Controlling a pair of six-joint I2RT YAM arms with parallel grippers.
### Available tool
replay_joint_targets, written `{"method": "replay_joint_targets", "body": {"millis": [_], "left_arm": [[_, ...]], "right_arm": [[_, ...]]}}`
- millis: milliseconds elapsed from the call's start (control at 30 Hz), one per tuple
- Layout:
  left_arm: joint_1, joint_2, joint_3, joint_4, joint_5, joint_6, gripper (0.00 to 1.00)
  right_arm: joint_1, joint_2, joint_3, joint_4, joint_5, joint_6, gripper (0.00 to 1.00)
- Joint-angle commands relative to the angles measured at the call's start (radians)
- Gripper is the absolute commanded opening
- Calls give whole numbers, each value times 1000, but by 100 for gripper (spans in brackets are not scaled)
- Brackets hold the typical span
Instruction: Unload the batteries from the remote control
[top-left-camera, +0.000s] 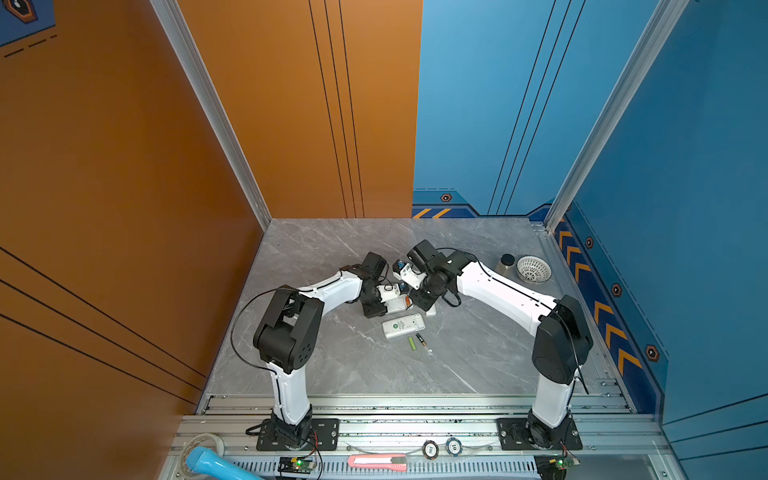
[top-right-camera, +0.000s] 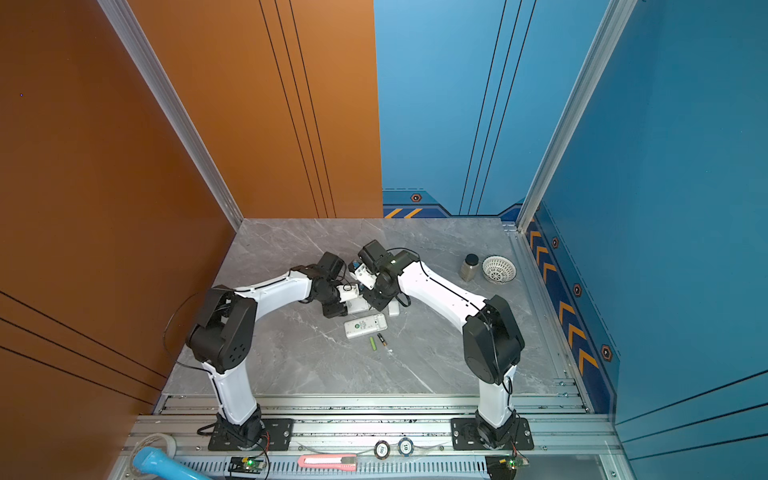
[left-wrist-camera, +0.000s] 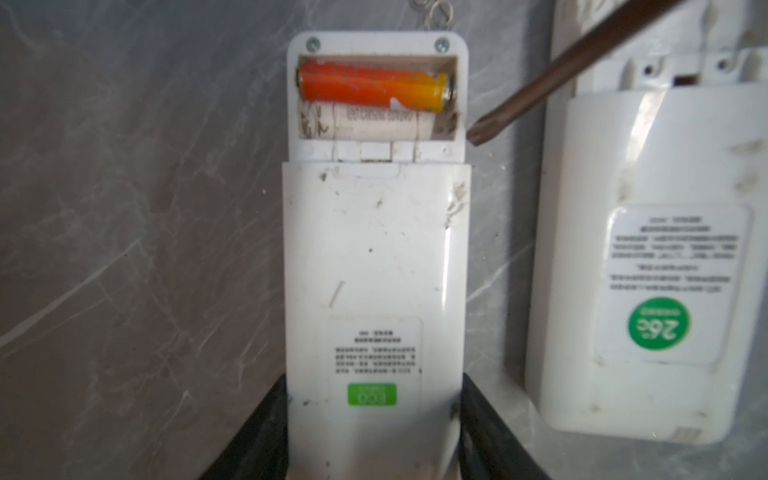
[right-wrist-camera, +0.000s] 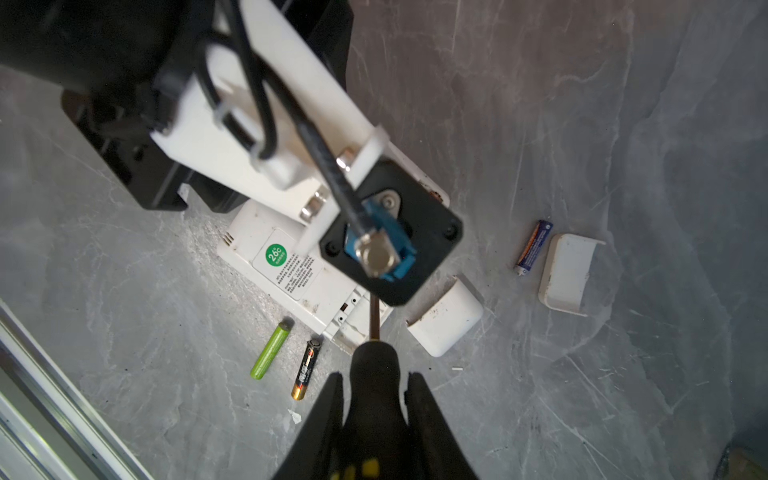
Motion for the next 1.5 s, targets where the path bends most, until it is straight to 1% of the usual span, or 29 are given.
{"method": "replay_joint_targets", "body": {"millis": [0,100,200,300,400,600,833,1233,1333,1467], "left_arm": [[-1,9,27,-18,-12,-73,0],[-7,5,5,-4,-22,-107,0],[-11,-8,-26,17,-25,-112,0],[-10,-8,-33,19,-22,-119,0],[-13,-6,-33,21,-20,-116,0],[-12,-6,-32,21,-16,-111,0],[-10,1,-29,21,-14,-108,0],[-14,9,-24,21,-2,-108,0],[-19,12,-26,23,7,-105,0],[-21,15,-29,27,38,-104,0]], "right_arm": [[-12,-30,52,0,-2,164,0],[-11,-24,68,-29,43,295,0],[-11,-8,77,-60,65,375,0],[-10,9,72,-84,94,428,0],[-11,23,70,-82,93,473,0],[0,53,93,-68,91,498,0],[-2,63,91,-69,89,499,0],[-2,78,71,-65,20,489,0],[-1,93,44,-42,14,489,0],[-4,83,-66,76,-12,522,0]]}}
